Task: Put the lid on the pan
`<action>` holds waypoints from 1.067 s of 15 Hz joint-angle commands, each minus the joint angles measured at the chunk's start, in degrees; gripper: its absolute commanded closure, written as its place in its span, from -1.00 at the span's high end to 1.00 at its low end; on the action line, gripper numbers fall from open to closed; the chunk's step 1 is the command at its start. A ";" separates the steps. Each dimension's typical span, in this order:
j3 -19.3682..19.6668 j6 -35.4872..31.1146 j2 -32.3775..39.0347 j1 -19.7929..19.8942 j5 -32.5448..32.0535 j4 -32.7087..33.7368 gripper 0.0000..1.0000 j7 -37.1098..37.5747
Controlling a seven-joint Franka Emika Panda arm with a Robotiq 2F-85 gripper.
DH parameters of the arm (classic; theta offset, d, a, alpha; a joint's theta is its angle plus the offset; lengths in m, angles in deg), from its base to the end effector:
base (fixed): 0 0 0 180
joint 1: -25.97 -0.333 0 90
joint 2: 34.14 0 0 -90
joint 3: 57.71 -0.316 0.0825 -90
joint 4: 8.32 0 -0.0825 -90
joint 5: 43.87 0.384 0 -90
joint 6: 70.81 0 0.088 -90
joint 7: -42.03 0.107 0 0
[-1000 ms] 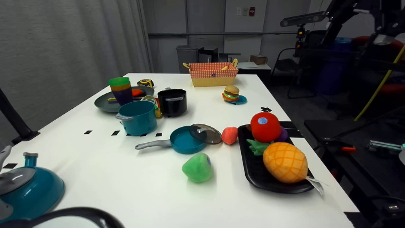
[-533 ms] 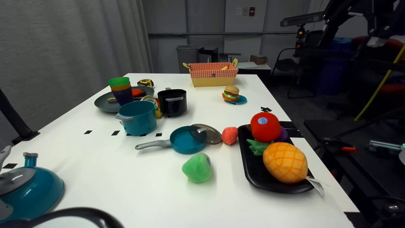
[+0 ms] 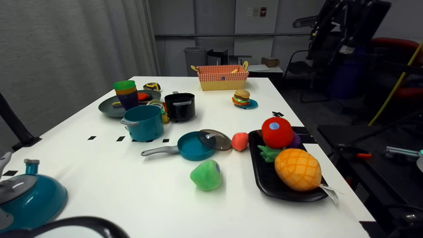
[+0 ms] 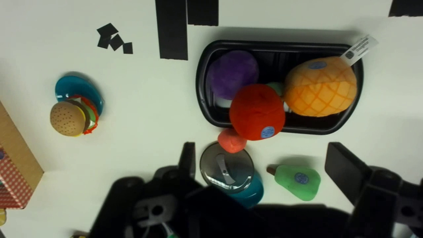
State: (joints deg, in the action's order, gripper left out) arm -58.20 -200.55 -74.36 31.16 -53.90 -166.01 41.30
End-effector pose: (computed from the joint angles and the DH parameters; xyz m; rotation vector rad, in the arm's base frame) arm 0.3451 -0.0330 0.4381 2.9641 0.0399 0.3066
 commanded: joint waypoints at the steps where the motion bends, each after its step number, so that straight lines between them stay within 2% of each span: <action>1: 2.18 -8.00 6.28 4.20 -4.44 1.04 1.00 0.19; 3: 4.54 -11.26 9.82 4.12 -2.81 1.87 1.00 -1.12; 5: 8.47 -13.65 12.68 1.21 1.54 2.68 1.00 -6.36; 8: 11.59 -15.58 15.82 -0.89 6.23 4.30 1.00 -11.92; 9: 8.99 -14.38 12.99 1.50 3.76 2.02 1.00 -8.45; 16: 10.11 -14.69 15.35 0.50 5.24 3.74 1.00 -10.36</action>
State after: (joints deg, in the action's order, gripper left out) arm -47.60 -215.40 -58.98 31.23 -48.99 -162.34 31.13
